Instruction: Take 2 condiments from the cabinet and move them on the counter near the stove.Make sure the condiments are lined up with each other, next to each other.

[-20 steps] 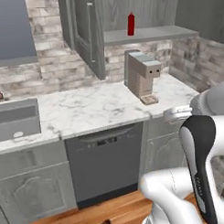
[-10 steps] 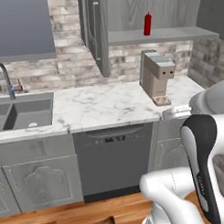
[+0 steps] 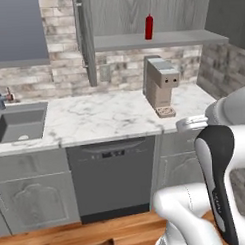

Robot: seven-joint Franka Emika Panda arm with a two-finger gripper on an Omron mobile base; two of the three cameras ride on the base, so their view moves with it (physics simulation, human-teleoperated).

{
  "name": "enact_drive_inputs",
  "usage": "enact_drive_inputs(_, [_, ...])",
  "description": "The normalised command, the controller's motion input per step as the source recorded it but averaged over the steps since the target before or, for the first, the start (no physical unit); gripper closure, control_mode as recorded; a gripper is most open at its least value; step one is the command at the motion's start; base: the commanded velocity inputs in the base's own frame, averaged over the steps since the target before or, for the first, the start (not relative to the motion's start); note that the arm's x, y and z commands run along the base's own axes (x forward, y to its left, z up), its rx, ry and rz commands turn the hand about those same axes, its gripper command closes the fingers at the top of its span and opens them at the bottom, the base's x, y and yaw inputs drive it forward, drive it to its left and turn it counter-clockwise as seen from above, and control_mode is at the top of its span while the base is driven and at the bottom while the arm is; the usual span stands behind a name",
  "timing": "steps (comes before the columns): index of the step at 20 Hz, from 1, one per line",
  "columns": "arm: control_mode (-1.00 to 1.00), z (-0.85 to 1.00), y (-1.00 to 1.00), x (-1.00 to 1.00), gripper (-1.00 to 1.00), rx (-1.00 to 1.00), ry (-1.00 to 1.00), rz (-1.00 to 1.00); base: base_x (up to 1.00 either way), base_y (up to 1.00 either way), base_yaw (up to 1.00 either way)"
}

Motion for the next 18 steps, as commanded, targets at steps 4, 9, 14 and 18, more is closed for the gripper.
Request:
enact_drive_inputs(4, [1.0,0.0,0.0,0.0,-1.0,0.0,0.0,0.0,0.16,-0.43,0.02])
enact_drive_inputs(9, [1.0,0.0,0.0,0.0,-1.0,0.0,0.0,0.0,0.34,-0.23,0.04])
enact_drive_inputs(14, [1.0,0.0,0.0,0.0,-1.0,0.0,0.0,0.0,0.45,0.0,0.04])
enact_drive_inputs(18, [1.0,0.0,0.0,0.0,-1.0,0.0,0.0,0.0,0.35,-0.09,0.01])
